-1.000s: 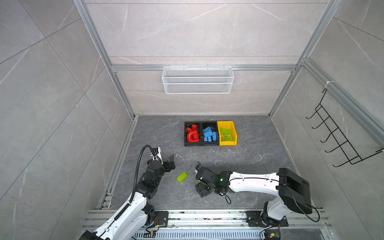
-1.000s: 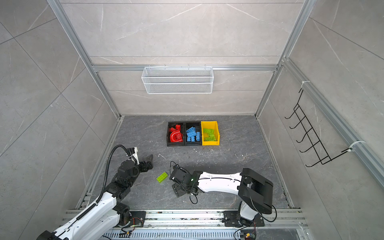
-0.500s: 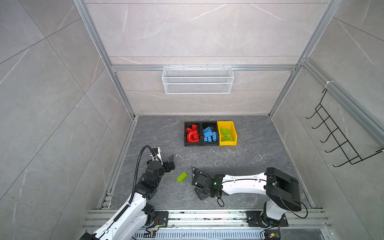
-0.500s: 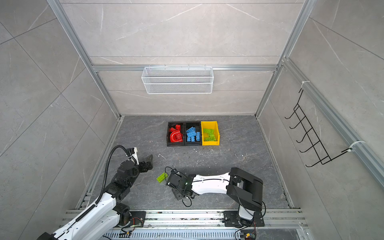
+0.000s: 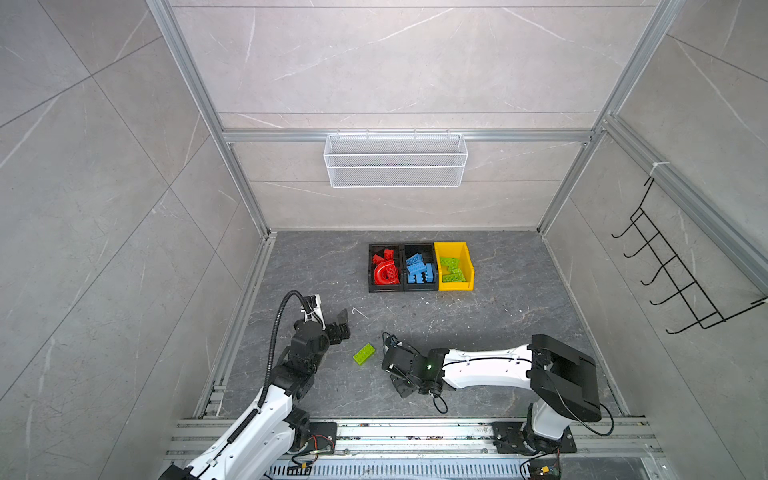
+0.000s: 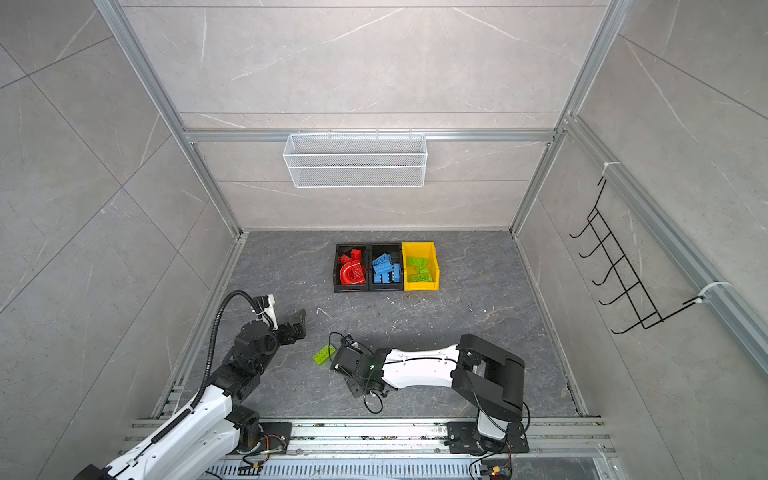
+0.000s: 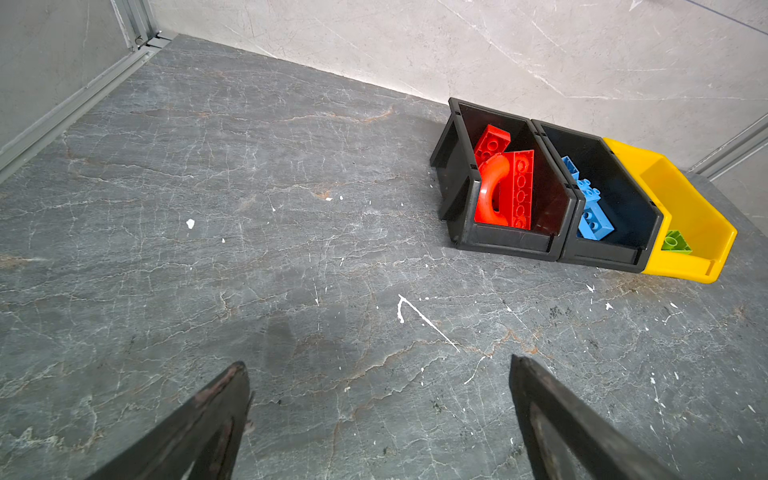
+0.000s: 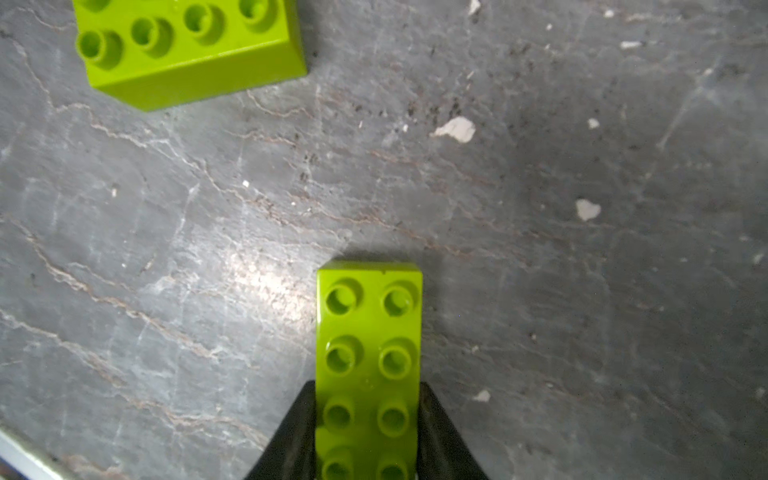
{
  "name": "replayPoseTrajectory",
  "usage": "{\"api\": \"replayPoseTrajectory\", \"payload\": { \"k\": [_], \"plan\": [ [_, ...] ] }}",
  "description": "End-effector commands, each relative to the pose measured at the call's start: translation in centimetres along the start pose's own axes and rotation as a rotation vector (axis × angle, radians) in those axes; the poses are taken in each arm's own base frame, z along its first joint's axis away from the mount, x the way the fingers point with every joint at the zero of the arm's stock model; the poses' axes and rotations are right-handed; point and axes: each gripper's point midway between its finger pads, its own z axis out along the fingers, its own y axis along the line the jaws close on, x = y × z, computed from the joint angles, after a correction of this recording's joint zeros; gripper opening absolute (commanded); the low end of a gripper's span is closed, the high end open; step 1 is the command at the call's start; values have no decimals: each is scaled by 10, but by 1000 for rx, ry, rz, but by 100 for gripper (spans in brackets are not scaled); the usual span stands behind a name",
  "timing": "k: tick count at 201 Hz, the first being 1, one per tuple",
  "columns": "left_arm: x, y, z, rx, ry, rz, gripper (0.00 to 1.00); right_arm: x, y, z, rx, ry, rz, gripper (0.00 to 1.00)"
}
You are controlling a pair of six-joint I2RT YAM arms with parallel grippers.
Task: Sort the legos into containers by color
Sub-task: 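Close the right gripper on the lime-green brick, then lift the lime-green brick and carry it over the yellow bin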
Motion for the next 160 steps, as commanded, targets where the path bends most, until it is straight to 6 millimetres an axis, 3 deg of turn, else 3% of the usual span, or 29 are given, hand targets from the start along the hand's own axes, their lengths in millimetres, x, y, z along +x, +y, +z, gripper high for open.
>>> {"api": "replayPoseTrajectory", "payload": {
  "k": [1,56,87,104,160],
  "plan": [
    [-12,-2,0,5,-37,-16,99,-9,-2,-10,-1,-56,-3,33],
    [-11,1,-1,-11,-38,-9,99,-21,-10,-29,-11,-116,-18,27],
    [-9,-4,3,7,-14,-3,99,-55,-32,-48,-65,-187,32,26],
    [-7,-5,7,8,8,1,100,-79,-52,-61,-90,-231,56,25],
    [1,-17,15,52,78,-7,99,-160,-158,-86,-71,-393,179,24]
  ]
}}
